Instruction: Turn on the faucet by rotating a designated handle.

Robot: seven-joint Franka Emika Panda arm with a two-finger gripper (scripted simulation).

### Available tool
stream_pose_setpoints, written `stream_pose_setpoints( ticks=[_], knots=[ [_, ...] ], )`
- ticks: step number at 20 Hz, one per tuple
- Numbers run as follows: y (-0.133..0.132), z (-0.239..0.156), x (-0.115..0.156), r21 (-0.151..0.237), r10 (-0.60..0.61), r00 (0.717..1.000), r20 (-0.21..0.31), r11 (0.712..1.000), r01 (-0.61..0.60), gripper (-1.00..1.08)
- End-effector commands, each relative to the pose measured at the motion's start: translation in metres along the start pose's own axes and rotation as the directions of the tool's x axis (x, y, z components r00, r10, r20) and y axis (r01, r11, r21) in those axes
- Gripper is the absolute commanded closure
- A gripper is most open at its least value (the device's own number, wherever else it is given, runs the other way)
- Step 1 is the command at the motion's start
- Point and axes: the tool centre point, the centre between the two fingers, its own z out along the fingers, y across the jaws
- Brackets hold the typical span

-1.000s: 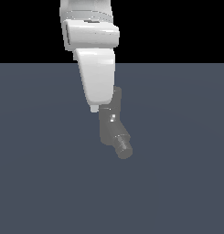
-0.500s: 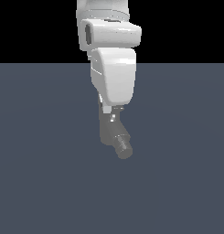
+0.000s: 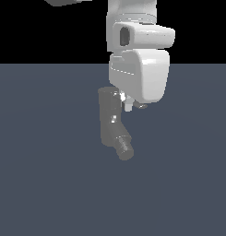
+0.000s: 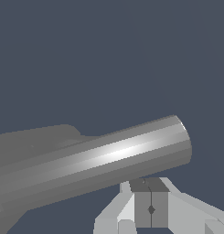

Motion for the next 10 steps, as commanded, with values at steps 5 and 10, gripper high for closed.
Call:
stream_pose_setpoints(
  ticks=[5, 10],
  knots=[
    [0.003, -0.001, 0.043, 0.002, 0.022, 1.000, 0.000, 1.000, -0.022, 1.08],
    [-0.006, 0.000, 0.038, 0.001, -0.003, 1.000, 0.000, 1.000, 0.003, 1.08]
  ],
)
